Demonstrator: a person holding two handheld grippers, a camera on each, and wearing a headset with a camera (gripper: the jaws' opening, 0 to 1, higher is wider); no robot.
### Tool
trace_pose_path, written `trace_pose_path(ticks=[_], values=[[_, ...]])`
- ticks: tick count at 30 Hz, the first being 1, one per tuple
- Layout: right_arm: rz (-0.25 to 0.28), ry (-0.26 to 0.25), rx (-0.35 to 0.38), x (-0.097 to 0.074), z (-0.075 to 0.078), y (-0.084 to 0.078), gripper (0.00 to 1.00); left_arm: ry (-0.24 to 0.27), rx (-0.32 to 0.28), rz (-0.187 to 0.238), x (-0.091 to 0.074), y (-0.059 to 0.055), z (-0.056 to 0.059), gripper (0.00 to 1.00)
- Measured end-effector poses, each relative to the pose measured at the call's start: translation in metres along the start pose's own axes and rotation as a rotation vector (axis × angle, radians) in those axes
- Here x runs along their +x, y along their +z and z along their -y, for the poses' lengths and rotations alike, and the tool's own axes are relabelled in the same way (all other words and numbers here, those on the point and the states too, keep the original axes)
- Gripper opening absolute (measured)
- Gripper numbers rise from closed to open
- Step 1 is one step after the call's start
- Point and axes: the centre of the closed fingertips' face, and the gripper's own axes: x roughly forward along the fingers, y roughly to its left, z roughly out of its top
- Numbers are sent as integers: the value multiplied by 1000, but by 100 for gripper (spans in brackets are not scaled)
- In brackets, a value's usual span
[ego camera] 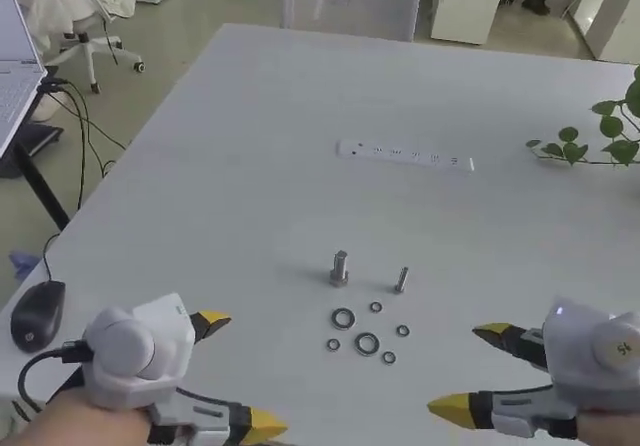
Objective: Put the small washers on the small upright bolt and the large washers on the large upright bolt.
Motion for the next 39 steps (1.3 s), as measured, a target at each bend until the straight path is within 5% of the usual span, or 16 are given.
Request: trace_pose_path(ticks=[14, 21, 39], values=[[-121, 18, -120, 36, 12, 27, 71, -32, 13, -10, 3, -4, -7, 89], [-209, 38, -159, 51, 11, 22, 68, -66, 44, -13, 2, -1, -9, 89], [-332, 64, -239, 84, 10, 19, 59, -115, 69, -50, -6, -11, -13, 86]])
